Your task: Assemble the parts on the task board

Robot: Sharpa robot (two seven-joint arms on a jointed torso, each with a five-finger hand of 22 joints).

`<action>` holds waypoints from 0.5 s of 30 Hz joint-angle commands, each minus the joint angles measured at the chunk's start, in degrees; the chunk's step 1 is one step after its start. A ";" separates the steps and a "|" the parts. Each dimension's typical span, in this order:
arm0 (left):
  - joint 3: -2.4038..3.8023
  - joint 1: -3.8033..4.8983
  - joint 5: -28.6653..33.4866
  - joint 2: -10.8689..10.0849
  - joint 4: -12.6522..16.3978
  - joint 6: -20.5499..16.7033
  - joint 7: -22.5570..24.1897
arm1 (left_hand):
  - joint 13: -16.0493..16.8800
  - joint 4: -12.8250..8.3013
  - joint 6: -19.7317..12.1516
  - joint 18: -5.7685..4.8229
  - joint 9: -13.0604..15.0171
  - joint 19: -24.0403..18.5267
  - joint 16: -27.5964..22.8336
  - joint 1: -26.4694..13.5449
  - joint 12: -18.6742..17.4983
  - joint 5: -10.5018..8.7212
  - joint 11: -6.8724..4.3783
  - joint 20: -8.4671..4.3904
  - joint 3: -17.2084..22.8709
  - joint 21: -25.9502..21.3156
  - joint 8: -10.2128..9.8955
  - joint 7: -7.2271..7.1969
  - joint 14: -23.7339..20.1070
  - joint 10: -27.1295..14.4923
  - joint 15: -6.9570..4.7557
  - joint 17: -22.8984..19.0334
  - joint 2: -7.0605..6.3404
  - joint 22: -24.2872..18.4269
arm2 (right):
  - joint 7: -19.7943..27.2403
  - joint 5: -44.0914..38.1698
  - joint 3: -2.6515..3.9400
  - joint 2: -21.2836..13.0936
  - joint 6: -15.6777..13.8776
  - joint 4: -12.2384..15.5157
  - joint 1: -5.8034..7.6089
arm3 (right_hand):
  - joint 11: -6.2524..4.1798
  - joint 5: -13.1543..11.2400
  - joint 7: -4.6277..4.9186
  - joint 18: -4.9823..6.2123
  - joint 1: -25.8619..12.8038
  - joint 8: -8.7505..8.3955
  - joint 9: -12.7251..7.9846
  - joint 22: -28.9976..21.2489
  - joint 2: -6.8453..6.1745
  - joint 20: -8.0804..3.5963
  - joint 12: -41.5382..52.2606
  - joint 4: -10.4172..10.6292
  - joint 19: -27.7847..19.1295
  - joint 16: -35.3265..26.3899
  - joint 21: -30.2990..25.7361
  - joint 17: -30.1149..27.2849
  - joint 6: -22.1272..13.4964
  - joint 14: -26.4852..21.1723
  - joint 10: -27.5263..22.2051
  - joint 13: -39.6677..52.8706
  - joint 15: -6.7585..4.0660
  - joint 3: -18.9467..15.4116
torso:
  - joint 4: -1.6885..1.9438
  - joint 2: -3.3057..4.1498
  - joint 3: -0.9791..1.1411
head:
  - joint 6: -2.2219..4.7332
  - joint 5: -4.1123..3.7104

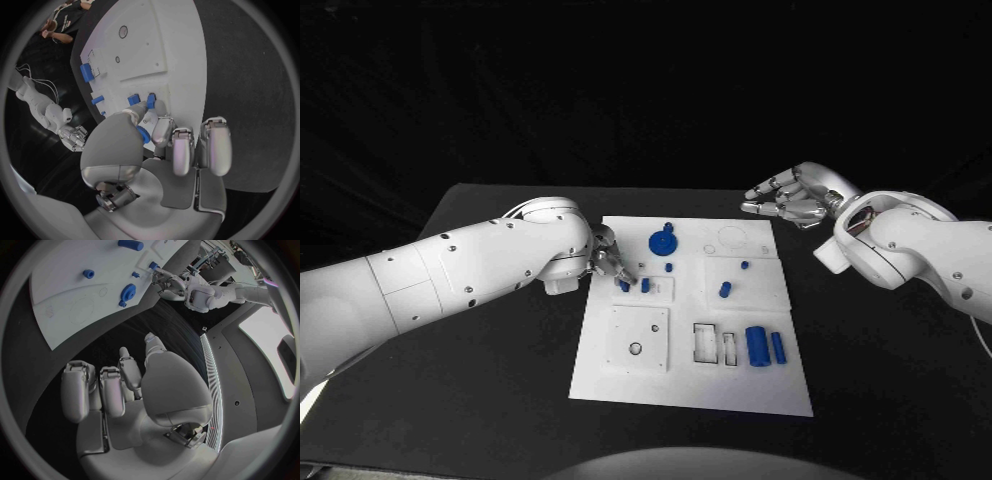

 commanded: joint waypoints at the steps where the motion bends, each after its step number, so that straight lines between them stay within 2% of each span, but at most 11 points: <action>1: -0.26 -0.35 -0.14 0.13 -0.10 1.23 -0.70 | 0.07 0.30 0.51 -0.87 0.11 3.38 0.17 -1.01 0.25 0.19 0.04 -0.50 -0.74 0.38 0.41 0.06 6.04 0.54 -0.49 15.06 -0.05 7.03 | 0.60 -0.10 0.01 0.13 0.49 0.13 -0.02 | 0.06 0.14 0.12 0.65 -0.29 0.17 0.09 -0.04 0.09 -0.12 -0.15 -0.02 -0.44 -0.23 -0.38 10.50 0.36 4.85 -0.26 0.86 -0.39 -0.33 | 0.12 -0.01 -0.02 | -0.05 -0.05; 6: -0.26 -0.35 -0.15 0.16 -0.25 0.98 -0.72 | -0.56 1.57 1.24 -0.90 0.53 3.40 0.17 -2.60 -0.22 0.12 -0.08 -0.52 -2.08 0.45 1.17 -0.13 6.04 0.28 -0.54 15.06 -0.20 7.17 | 0.63 -0.10 0.01 0.24 0.57 0.08 -0.02 | 0.06 0.14 0.12 0.65 -0.29 0.17 0.09 -0.04 0.09 -0.12 -0.15 -0.02 -0.44 -0.23 -0.38 10.50 0.36 4.85 -0.26 0.86 -0.39 -0.33 | 0.05 -0.01 -0.02 | -0.05 0.04; 11: -0.26 -0.35 -0.16 0.20 -0.36 0.87 -0.74 | -0.64 1.94 1.19 -0.86 0.64 3.35 0.17 -2.96 -0.30 0.11 -0.10 -0.56 -2.64 0.35 1.30 -0.15 6.04 0.23 -0.58 15.06 -0.29 7.04 | 0.66 -0.10 0.01 0.42 0.65 0.01 -0.02 | 0.06 0.14 0.12 0.65 -0.29 0.17 0.09 -0.04 0.09 -0.12 -0.15 -0.02 -0.44 -0.23 -0.38 10.50 0.36 4.85 -0.26 0.86 -0.39 -0.33 | 0.03 -0.01 -0.04 | -0.09 0.03; 15: -0.26 -0.35 -0.16 0.24 -0.43 0.91 -0.74 | -0.69 2.37 1.06 -0.86 0.77 3.34 0.17 -3.28 -0.36 0.13 -0.12 -0.59 -3.71 0.32 1.43 -0.17 6.04 0.20 -0.61 15.06 -0.86 7.02 | 0.70 -0.10 0.01 0.54 0.70 -0.08 -0.02 | 0.06 0.14 0.12 0.66 -0.28 0.16 0.08 -0.07 0.10 -0.12 -0.11 -0.03 -0.45 -0.23 -0.40 10.51 0.34 4.85 -0.24 0.89 -0.39 -0.36 | 0.06 -0.02 -0.06 | -0.06 -0.10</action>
